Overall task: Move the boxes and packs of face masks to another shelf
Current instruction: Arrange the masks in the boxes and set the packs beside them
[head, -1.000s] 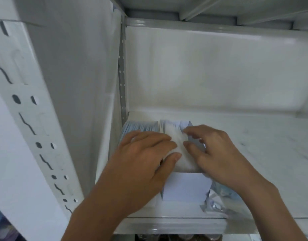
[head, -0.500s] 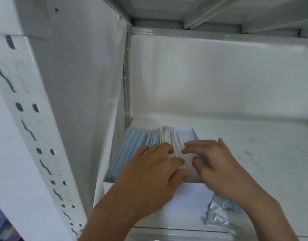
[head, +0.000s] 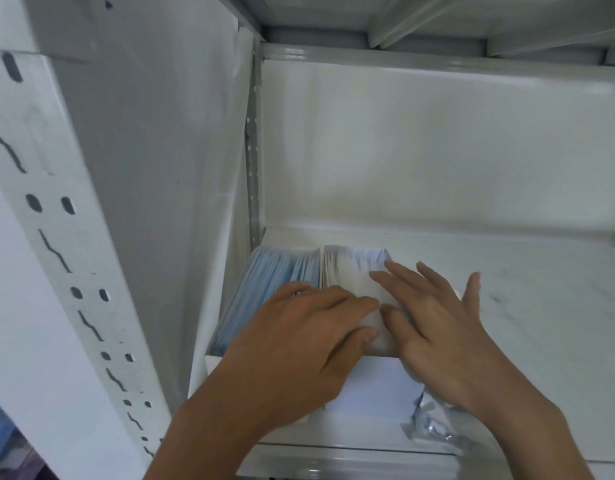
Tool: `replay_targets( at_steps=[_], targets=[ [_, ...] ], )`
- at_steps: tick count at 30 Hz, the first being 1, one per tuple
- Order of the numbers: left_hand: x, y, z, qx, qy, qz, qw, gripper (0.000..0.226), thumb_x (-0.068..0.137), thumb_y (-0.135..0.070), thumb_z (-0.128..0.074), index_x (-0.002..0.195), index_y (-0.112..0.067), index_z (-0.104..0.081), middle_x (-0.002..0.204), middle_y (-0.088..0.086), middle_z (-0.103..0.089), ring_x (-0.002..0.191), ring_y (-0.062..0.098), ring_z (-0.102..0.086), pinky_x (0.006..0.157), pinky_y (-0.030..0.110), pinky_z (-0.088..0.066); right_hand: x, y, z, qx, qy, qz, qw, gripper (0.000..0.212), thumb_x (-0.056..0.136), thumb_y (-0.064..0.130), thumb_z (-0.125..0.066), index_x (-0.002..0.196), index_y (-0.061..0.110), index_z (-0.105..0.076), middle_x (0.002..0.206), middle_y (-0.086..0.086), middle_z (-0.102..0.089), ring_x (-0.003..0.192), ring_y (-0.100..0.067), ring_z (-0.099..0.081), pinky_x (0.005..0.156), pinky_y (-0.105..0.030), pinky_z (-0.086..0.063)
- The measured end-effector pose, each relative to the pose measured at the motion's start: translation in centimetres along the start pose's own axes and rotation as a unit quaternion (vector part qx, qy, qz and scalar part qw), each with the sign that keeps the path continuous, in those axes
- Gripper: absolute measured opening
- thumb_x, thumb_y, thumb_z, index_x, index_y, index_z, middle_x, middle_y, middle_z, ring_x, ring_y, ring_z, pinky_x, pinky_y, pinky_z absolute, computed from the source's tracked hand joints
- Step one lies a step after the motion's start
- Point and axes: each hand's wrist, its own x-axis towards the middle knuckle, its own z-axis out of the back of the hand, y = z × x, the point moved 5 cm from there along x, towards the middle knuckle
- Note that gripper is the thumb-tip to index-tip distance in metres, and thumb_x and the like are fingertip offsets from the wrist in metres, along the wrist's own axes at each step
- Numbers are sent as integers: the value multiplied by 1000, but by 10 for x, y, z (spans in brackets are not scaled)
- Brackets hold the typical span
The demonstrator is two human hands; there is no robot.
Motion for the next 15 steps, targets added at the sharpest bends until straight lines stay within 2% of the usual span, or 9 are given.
replay_targets(
  at_steps=[2, 4, 7, 9, 11, 13, 15],
  targets=[
    [-2, -1, 5, 2, -50, -11, 999, 25, 102, -31, -50, 115, -25, -70, 108, -12, -72, 97, 8, -65, 104, 34, -43, -1, 6, -3, 60, 33, 39, 997, 55, 94, 52, -16, 146, 57, -32, 161, 32, -16, 151, 3, 3, 118, -51, 22],
    [-7, -1, 13, 12, -122, -22, 992, 21, 99, -27, -54, 100, -22, -75, 96, -10, -74, 86, 11, -66, 94, 35, -48, -4, 12, -7, 93, 70, 62, 991, 51, 93, 62, -12, 138, 65, -35, 158, 36, -21, 150, 8, 2, 119, -50, 20],
    [-23, 9, 25, 30, -196, 0, 980, 20, 97, -28, -56, 93, -21, -75, 90, -9, -73, 82, 13, -67, 85, 36, -51, -7, 11, -5, 80, 44, 63, 994, 53, 95, 69, -18, 135, 54, -51, 155, 34, -29, 150, 5, -6, 120, -53, 16],
    [-34, 22, 27, 54, -195, 48, 978, 26, 97, -34, -53, 100, -21, -75, 101, -7, -74, 93, 16, -68, 89, 41, -52, -9, 12, -1, 85, 30, 62, 994, 52, 96, 69, -24, 129, 50, -58, 153, 32, -34, 149, 7, -10, 121, -52, 16],
    [-42, 32, 24, 68, -156, 104, 980, 39, 99, -45, -46, 114, -22, -74, 117, -5, -71, 108, 18, -65, 98, 42, -50, -12, 16, 1, 93, 33, 77, 992, 54, 95, 70, -23, 127, 49, -61, 152, 32, -35, 147, 9, -11, 121, -51, 17],
    [-46, 35, 17, 79, -100, 126, 984, 49, 101, -55, -36, 121, -26, -70, 125, -7, -69, 116, 16, -63, 102, 40, -46, -14, 20, 1, 100, 45, 85, 990, 55, 96, 70, -23, 132, 49, -58, 153, 32, -32, 146, 11, -9, 122, -48, 16],
    [-47, 32, 11, 82, -75, 121, 986, 57, 102, -61, -28, 122, -28, -70, 125, -9, -70, 116, 13, -64, 103, 35, -42, -17, 19, 2, 125, 48, 74, 988, 56, 95, 70, -25, 140, 49, -50, 155, 34, -27, 145, 15, -7, 124, -44, 12]
  ],
)
